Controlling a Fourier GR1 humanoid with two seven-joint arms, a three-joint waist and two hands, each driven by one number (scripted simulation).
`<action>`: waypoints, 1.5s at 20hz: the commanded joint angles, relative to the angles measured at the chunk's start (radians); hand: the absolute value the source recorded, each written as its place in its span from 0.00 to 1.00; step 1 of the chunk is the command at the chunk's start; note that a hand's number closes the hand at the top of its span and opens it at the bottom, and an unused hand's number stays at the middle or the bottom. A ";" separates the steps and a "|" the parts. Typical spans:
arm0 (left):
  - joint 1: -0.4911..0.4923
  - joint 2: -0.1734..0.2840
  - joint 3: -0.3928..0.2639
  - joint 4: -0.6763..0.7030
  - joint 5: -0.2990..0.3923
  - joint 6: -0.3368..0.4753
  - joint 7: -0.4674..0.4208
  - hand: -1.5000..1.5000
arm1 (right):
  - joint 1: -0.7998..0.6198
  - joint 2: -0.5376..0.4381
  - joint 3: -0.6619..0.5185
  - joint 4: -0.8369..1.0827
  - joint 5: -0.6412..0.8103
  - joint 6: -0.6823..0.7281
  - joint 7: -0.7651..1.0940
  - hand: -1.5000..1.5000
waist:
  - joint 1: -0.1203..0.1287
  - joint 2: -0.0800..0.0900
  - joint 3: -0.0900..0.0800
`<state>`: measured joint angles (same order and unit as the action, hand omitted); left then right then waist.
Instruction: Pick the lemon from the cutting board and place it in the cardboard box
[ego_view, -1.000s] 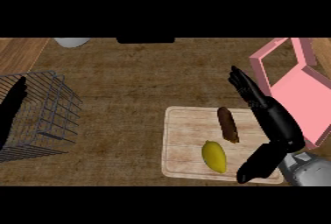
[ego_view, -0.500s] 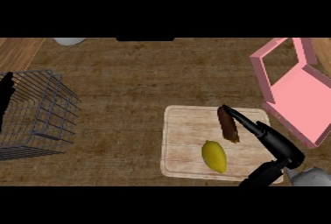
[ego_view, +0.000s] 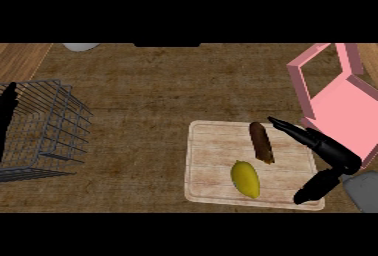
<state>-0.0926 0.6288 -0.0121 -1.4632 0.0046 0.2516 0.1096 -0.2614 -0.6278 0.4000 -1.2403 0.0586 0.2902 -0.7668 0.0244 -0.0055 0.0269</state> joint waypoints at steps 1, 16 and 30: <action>0.014 -0.073 -0.036 0.082 -0.006 0.010 -0.014 0.50 | -0.097 -0.073 0.055 0.017 0.169 -0.018 0.018 0.00 | -0.008 0.015 -0.029; 0.015 -0.110 -0.008 0.098 -0.034 -0.015 -0.019 0.50 | -0.272 0.058 0.272 -0.003 0.434 0.152 0.342 0.00 | -0.015 0.010 -0.028; 0.038 -0.140 0.042 0.136 -0.071 -0.035 -0.082 0.50 | -0.262 0.128 0.280 -0.010 0.546 0.160 0.415 0.00 | -0.024 0.008 -0.028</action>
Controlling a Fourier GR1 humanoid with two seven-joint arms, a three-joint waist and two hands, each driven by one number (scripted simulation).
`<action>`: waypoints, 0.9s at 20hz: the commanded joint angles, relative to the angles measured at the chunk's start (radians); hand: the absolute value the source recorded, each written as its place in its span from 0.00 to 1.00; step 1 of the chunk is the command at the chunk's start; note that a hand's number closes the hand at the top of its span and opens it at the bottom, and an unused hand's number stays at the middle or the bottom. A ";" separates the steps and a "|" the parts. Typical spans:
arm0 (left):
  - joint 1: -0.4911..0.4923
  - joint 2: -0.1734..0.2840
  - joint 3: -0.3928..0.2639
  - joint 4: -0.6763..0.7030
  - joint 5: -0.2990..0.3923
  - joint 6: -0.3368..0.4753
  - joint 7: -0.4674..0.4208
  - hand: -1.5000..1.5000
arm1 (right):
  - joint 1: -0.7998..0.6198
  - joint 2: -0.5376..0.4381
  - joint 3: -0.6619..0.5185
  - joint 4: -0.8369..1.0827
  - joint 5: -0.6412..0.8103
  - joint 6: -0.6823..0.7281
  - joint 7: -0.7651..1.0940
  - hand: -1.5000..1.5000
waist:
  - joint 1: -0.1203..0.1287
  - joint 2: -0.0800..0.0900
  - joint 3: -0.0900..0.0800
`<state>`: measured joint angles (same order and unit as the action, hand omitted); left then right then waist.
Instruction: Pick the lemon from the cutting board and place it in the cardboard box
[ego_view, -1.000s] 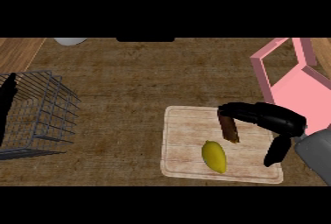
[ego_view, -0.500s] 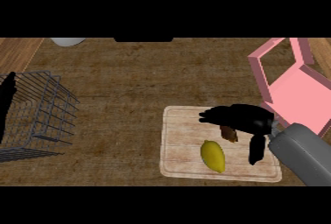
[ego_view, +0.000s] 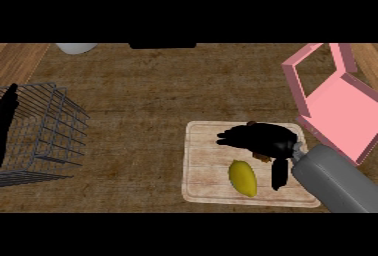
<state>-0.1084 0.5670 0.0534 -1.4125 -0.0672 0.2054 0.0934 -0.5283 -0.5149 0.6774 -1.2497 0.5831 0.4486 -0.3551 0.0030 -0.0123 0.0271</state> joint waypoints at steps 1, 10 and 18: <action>0.009 -0.054 -0.034 0.013 -0.009 -0.001 0.048 0.50 | -0.005 0.004 -0.012 0.047 0.020 0.010 -0.044 0.00 | 0.002 0.014 -0.027; 0.034 -0.083 0.003 0.061 -0.009 -0.018 -0.009 0.50 | 0.074 0.022 -0.015 -0.113 -0.017 0.069 -0.046 0.00 | -0.014 0.011 -0.028; 0.063 -0.127 -0.013 -0.010 -0.049 0.000 0.006 0.50 | 0.078 0.018 0.000 -0.173 0.050 0.128 0.048 0.00 | 0.000 0.011 -0.028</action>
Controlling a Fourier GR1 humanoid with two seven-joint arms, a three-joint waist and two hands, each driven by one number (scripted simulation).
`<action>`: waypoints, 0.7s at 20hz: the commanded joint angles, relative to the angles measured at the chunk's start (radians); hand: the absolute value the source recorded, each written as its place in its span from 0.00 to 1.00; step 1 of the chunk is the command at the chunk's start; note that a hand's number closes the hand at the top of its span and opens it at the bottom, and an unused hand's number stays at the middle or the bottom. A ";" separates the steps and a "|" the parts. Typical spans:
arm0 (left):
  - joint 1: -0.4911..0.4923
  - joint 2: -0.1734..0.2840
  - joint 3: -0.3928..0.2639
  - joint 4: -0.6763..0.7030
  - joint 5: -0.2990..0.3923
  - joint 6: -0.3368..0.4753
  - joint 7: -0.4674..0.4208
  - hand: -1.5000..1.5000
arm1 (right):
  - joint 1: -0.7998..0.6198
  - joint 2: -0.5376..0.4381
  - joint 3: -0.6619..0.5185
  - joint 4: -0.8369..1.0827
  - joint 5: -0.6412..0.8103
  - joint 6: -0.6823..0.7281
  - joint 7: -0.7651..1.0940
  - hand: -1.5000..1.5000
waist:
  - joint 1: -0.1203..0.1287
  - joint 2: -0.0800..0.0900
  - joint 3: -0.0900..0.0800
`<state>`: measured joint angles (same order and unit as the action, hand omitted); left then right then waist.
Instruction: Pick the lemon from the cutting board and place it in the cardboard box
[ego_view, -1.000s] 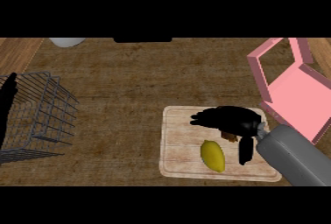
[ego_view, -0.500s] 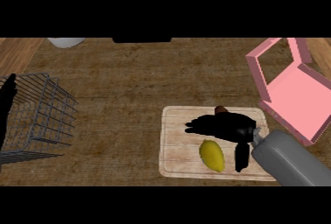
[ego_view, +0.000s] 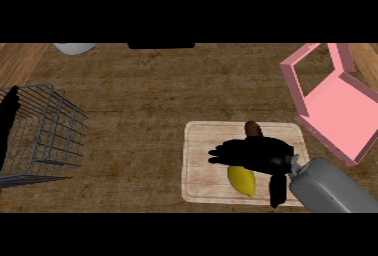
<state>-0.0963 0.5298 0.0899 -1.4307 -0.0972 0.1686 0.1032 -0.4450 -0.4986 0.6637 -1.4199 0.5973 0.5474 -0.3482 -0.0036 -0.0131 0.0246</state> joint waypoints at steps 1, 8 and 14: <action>0.062 -0.068 -0.030 0.013 -0.008 0.017 0.005 0.50 | 0.021 0.007 0.026 -0.062 0.044 0.039 0.085 0.00 | 0.001 0.009 -0.025; 0.021 -0.090 -0.031 0.042 -0.040 0.009 0.002 0.50 | 0.062 0.076 0.049 0.011 0.130 -0.009 0.136 0.00 | 0.005 0.015 -0.025; 0.010 -0.092 -0.010 0.053 -0.041 -0.008 0.005 0.50 | 0.074 0.110 0.014 0.042 0.214 -0.238 0.069 1.00 | 0.003 0.015 -0.024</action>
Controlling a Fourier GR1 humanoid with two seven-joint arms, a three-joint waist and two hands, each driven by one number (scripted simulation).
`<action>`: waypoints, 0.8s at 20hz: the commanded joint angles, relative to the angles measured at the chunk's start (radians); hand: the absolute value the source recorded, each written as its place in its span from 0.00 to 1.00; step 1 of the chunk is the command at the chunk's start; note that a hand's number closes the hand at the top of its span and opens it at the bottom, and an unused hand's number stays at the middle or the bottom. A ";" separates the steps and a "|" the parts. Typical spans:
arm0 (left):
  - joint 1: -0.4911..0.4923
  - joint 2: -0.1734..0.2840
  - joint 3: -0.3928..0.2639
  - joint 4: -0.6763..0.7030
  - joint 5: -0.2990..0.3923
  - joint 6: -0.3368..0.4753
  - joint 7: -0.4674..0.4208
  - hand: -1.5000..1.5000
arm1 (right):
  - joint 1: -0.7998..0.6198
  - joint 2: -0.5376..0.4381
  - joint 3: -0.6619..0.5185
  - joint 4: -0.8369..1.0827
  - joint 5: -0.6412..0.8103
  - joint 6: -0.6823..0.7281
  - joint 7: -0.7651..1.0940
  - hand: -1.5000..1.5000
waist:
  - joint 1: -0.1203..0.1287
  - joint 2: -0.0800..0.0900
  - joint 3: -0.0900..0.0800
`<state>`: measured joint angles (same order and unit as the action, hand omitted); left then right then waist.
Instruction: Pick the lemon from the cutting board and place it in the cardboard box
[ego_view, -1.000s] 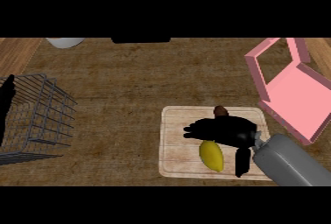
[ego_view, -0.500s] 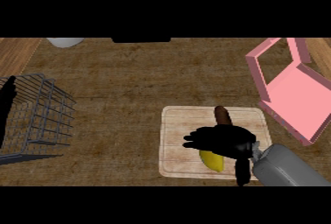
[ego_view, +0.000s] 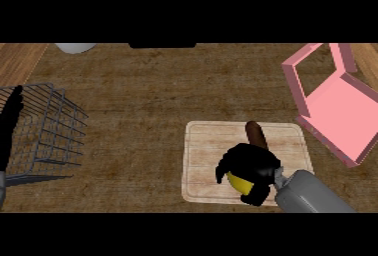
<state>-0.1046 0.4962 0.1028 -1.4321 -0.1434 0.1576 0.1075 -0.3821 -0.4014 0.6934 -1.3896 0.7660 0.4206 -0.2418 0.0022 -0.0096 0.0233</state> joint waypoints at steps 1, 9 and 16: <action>0.003 -0.053 -0.016 0.083 0.008 -0.010 -0.040 0.50 | 0.010 0.080 0.019 0.068 0.086 -0.148 -0.008 1.00 | 0.000 0.014 -0.023; 0.039 -0.024 0.044 0.032 0.005 0.004 0.033 0.50 | 0.107 -0.286 -0.378 0.157 -0.033 -0.300 -0.086 1.00 | -0.096 0.009 -0.018; 0.115 -0.061 0.042 0.000 0.008 0.011 -0.005 0.50 | 0.152 -0.552 -0.746 0.436 -0.189 -0.425 -0.223 1.00 | -0.073 0.013 -0.015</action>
<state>-0.0396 0.4836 0.1679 -1.4346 -0.1357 0.1581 0.1199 -0.2523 -0.8175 0.1266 -1.0786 0.6448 0.0694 -0.3913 -0.0851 -0.0013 0.0164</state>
